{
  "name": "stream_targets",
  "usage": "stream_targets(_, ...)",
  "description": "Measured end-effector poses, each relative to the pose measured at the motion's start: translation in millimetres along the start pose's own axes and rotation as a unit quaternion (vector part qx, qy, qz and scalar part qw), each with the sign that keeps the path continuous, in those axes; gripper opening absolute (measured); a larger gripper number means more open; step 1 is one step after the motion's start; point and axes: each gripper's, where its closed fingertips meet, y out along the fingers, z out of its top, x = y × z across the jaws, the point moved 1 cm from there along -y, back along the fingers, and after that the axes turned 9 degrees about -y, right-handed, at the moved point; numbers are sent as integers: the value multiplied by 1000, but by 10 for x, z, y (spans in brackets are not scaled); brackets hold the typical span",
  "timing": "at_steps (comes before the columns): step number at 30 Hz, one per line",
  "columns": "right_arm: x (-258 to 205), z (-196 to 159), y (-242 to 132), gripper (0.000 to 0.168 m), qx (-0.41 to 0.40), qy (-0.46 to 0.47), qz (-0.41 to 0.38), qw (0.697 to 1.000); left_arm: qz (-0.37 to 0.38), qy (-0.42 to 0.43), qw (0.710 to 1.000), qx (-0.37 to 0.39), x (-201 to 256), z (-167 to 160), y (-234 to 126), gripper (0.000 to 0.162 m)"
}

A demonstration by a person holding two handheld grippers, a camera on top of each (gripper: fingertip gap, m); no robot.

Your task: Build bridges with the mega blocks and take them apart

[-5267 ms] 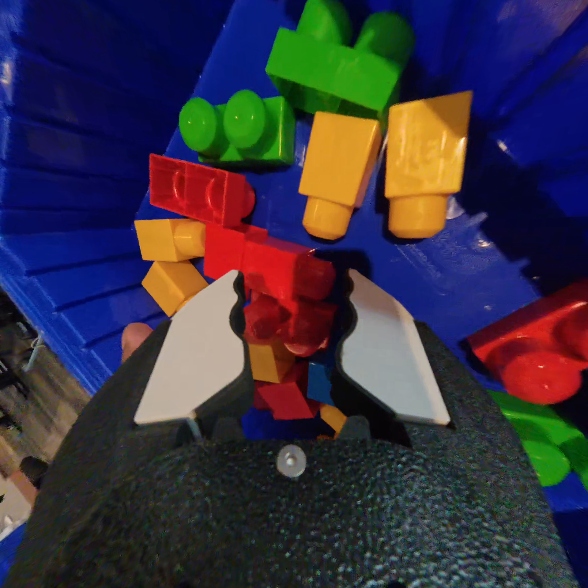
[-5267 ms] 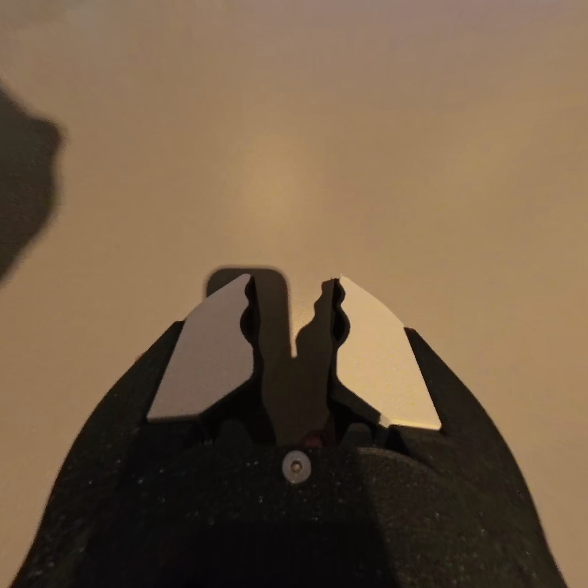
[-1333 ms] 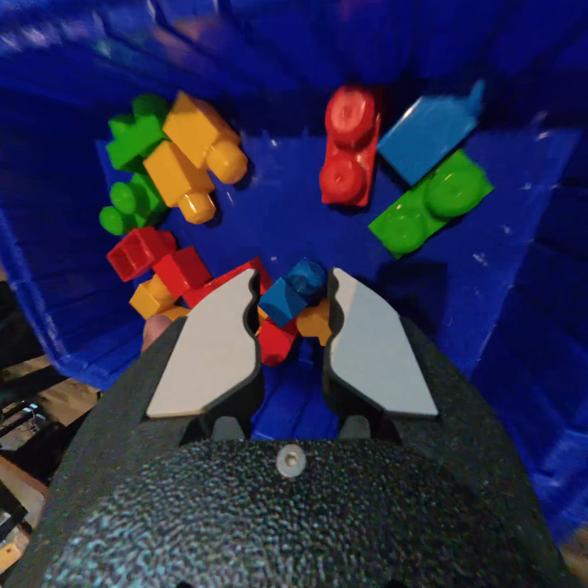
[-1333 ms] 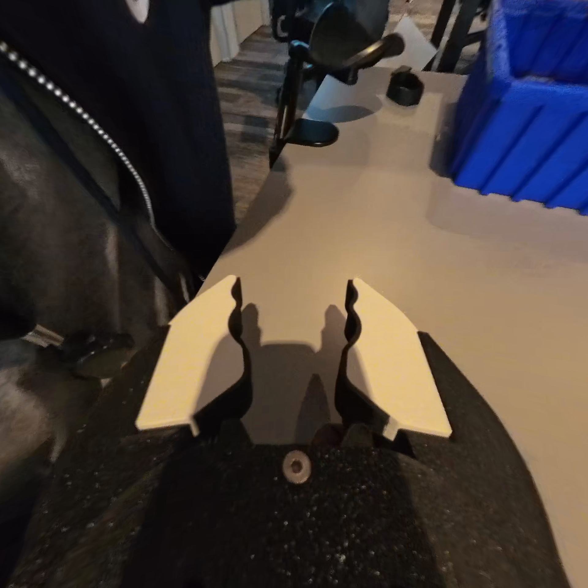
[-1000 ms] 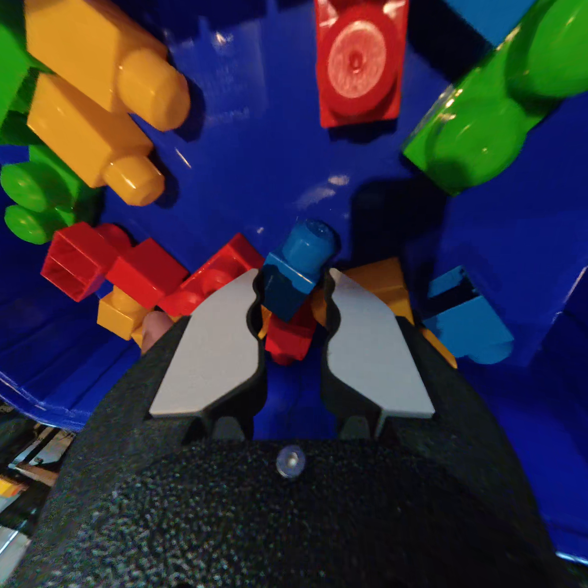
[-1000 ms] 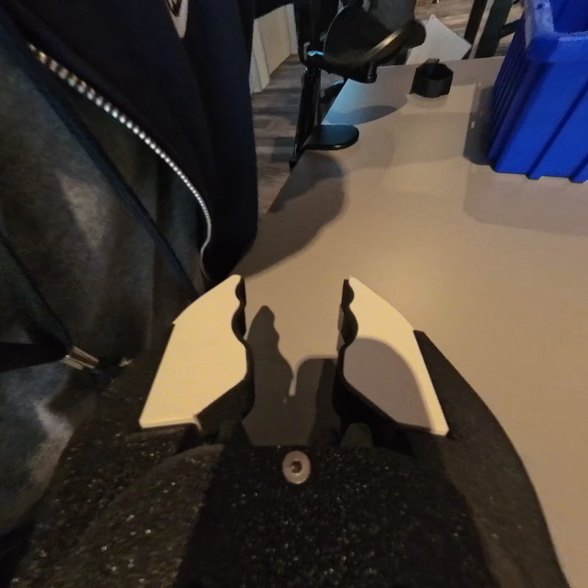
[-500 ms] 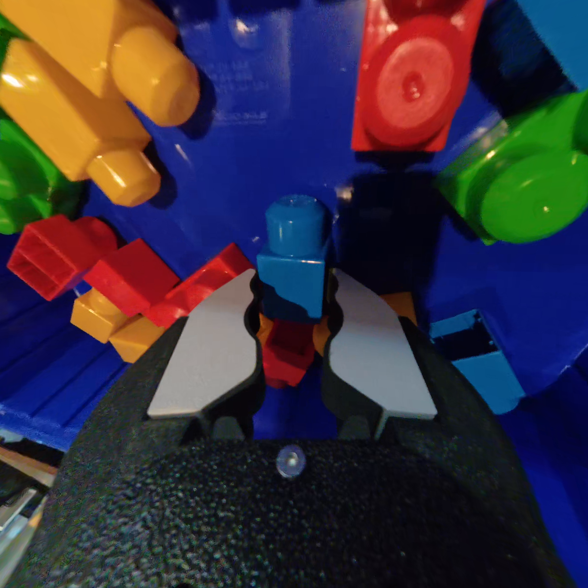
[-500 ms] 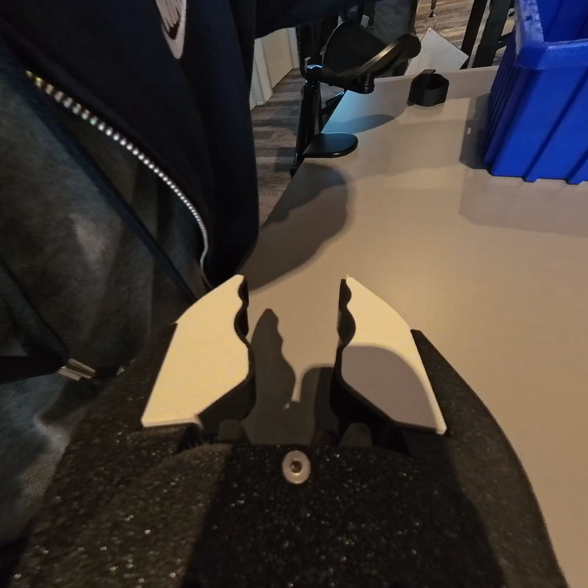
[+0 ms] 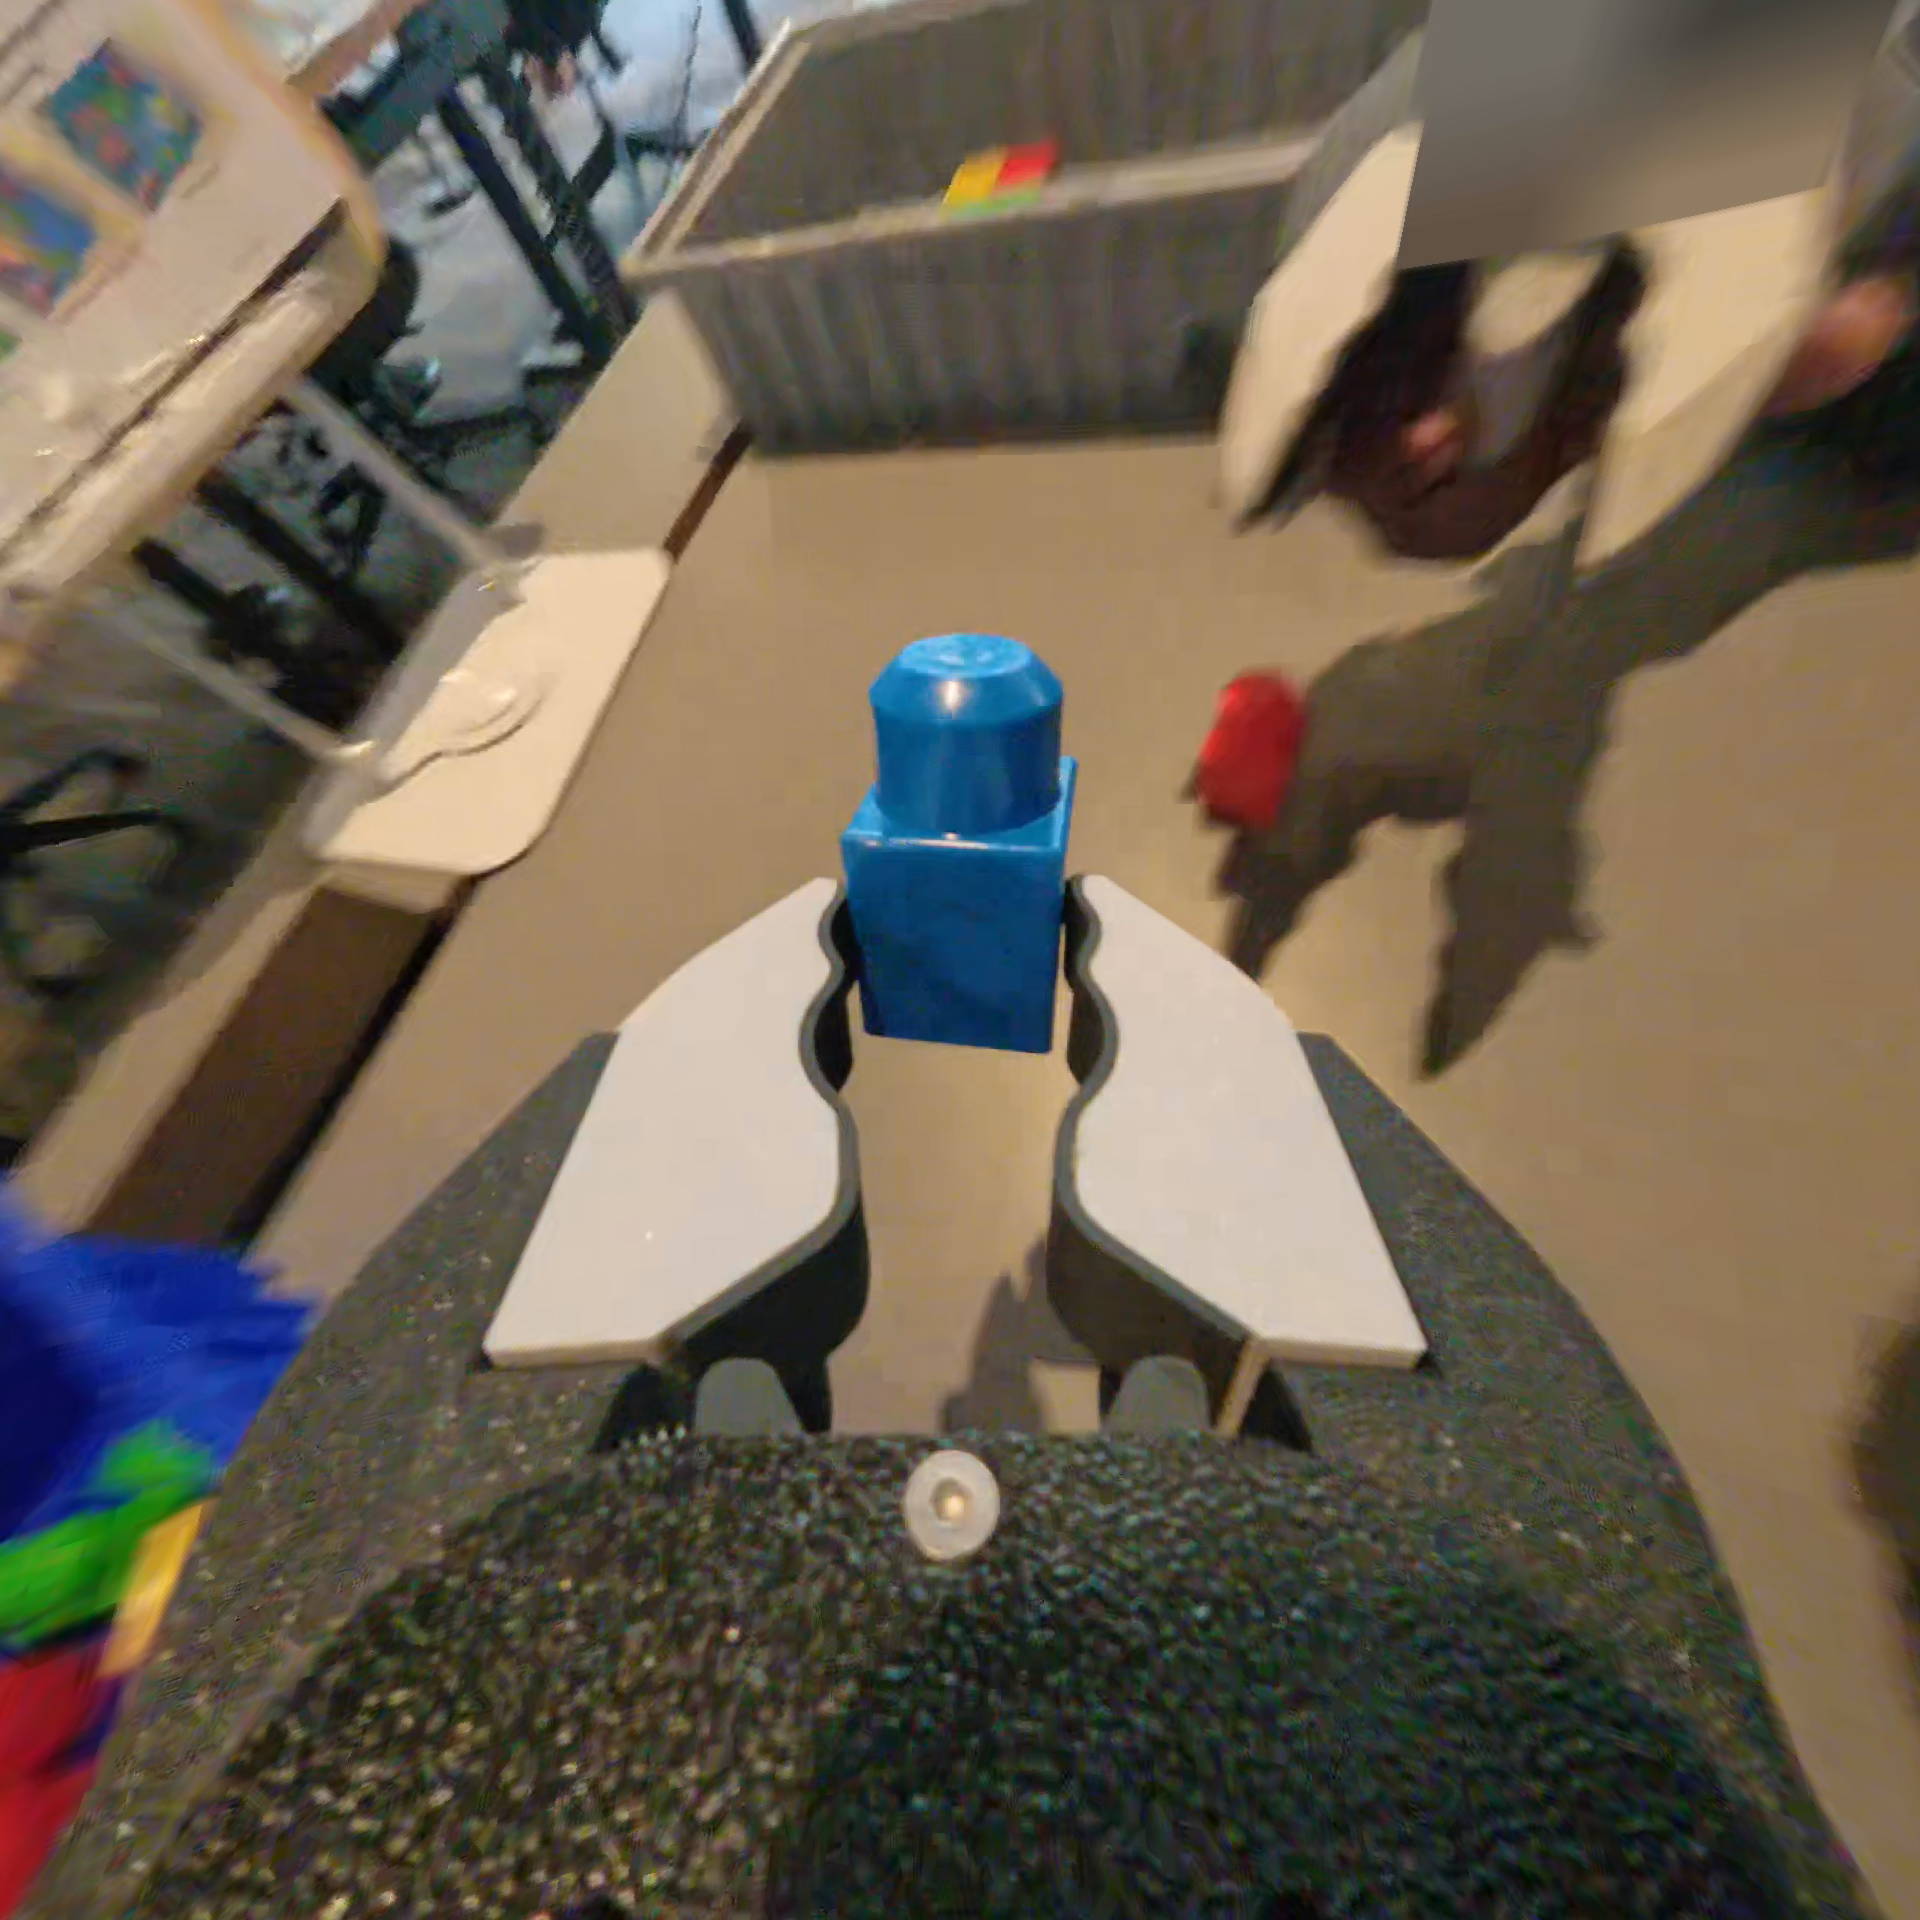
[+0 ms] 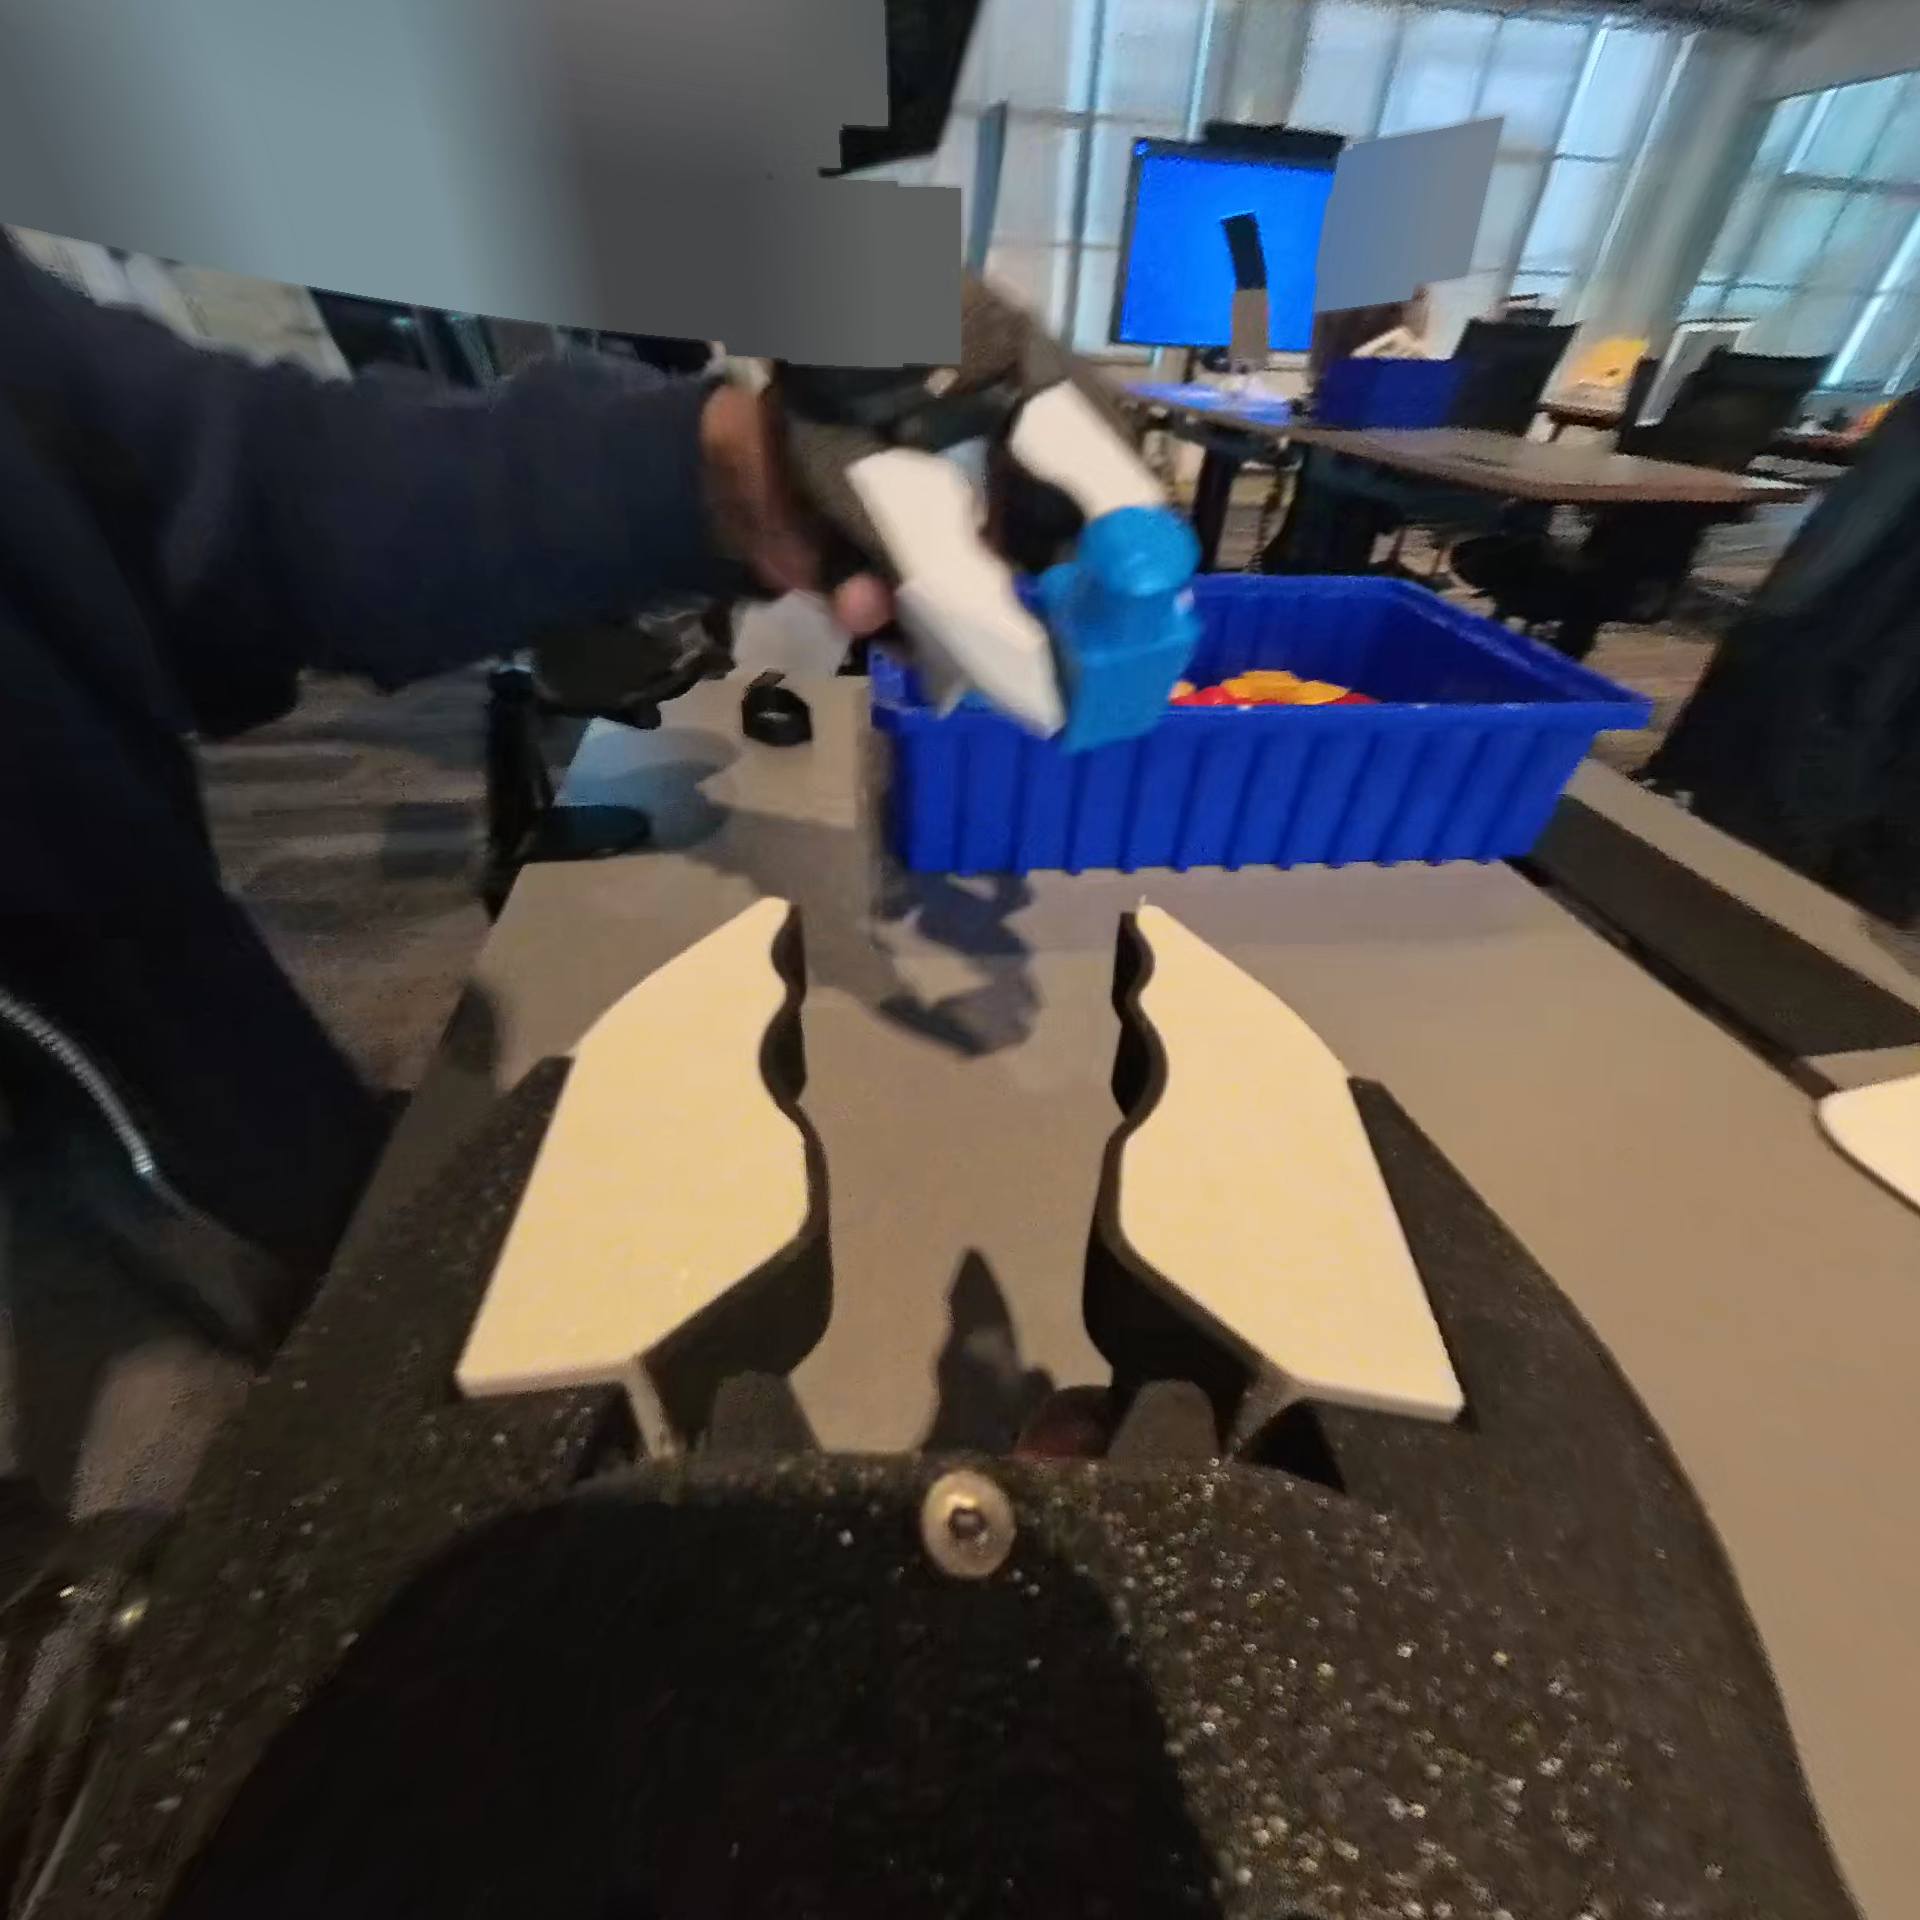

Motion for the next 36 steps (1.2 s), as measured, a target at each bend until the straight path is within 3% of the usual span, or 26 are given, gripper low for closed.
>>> stream_targets(4,21,45,-126,62,-1,-13,11,1000,-104,-61,989,84,625,133,412,37)
stream_targets(10,-47,-206,-172,59,-39,0,35,999,-167,-77,976,121,948,25,805,37)
stream_targets(17,-12,-331,-121,45,-56,9,38,998,-152,-57,983,88,979,-140,978,37)
stream_targets(21,-25,-416,-27,29,-65,19,43,997,-149,-52,984,81,981,-211,1007,38)
stream_targets(24,4,-473,19,29,-77,24,38,996,-144,-64,984,84,939,-271,1012,39)
stream_targets(28,177,-523,-29,29,-91,29,16,995,-105,-74,988,90,743,-392,986,54)
stream_targets(36,181,-885,-33,29,-195,28,44,980,-52,-68,993,77,572,-642,957,49)
